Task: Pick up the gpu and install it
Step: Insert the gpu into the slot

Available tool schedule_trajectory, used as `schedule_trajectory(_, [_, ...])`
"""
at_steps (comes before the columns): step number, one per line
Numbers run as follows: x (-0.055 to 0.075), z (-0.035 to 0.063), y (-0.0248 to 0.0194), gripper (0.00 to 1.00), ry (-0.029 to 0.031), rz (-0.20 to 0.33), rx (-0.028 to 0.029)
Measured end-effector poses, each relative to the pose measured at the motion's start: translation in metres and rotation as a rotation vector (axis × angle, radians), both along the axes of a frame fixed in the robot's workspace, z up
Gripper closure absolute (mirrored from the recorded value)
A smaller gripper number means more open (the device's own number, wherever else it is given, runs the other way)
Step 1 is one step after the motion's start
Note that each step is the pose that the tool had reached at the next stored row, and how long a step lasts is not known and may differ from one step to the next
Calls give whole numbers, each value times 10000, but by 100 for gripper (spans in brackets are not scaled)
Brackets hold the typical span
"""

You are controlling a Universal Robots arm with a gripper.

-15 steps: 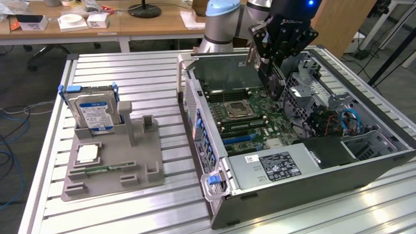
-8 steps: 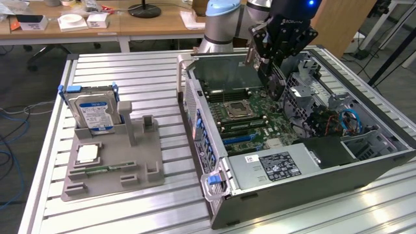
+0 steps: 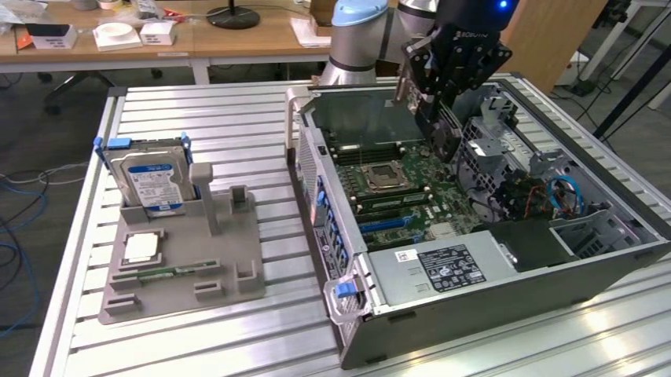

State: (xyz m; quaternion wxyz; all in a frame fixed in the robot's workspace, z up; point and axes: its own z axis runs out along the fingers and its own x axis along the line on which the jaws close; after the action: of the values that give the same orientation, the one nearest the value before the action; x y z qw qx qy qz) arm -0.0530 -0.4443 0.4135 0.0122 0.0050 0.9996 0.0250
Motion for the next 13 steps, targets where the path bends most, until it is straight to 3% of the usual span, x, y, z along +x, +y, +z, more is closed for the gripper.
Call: schedule_trajectory(13, [0,0,0,74,0,524,0])
